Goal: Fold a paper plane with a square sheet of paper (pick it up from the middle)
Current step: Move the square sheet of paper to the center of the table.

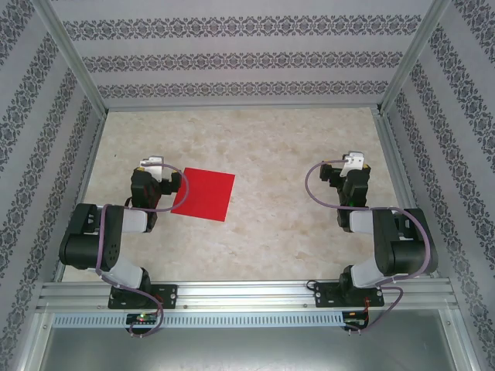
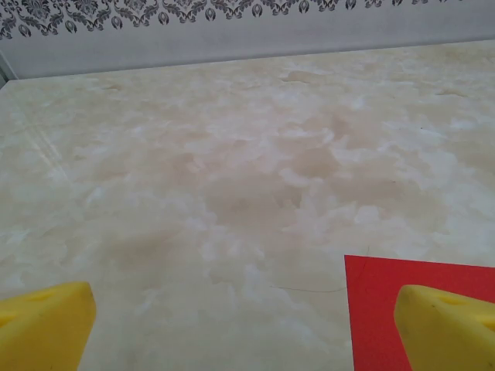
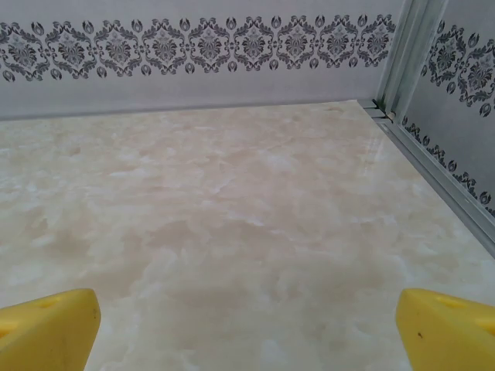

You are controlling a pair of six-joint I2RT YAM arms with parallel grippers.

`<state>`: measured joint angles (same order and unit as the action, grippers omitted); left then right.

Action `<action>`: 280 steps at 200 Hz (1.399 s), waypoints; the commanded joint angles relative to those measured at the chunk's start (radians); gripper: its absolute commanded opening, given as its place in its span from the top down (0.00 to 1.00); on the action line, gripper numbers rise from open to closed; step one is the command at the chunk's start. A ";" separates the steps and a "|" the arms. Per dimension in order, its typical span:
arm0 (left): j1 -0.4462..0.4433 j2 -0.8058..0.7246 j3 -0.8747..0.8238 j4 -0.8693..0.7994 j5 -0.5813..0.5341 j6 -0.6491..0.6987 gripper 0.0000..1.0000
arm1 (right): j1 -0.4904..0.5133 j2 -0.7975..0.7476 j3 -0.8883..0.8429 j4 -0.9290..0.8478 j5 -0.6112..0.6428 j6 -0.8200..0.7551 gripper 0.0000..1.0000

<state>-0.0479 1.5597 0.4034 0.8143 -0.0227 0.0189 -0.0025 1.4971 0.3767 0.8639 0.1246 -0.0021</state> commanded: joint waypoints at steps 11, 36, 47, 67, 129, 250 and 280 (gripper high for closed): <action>-0.006 0.002 0.018 0.005 0.017 0.012 0.00 | -0.004 0.002 0.011 0.007 -0.022 0.004 0.02; -0.006 0.001 0.018 0.004 0.017 0.012 0.00 | -0.004 0.002 0.011 0.007 -0.023 0.004 0.02; -0.006 0.003 0.016 0.005 0.017 0.012 0.00 | -0.004 0.002 0.010 0.007 -0.022 0.003 0.02; -0.006 0.002 0.017 0.005 0.017 0.012 0.00 | -0.004 0.002 0.011 0.007 -0.022 0.004 0.02; -0.006 0.002 0.018 0.005 0.017 0.012 0.00 | -0.009 0.004 0.016 0.003 -0.029 0.005 0.02; -0.006 -0.273 0.234 -0.568 -0.132 -0.158 0.00 | 0.092 -0.329 0.383 -1.025 0.157 0.392 0.02; -0.007 -0.309 0.402 -0.866 -0.081 -0.287 0.00 | 0.213 -0.282 0.493 -1.170 0.119 0.460 0.02</action>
<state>-0.0479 1.2774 0.6930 0.2649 -0.1246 -0.1360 0.1169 1.1778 0.8181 -0.0238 0.2451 0.3267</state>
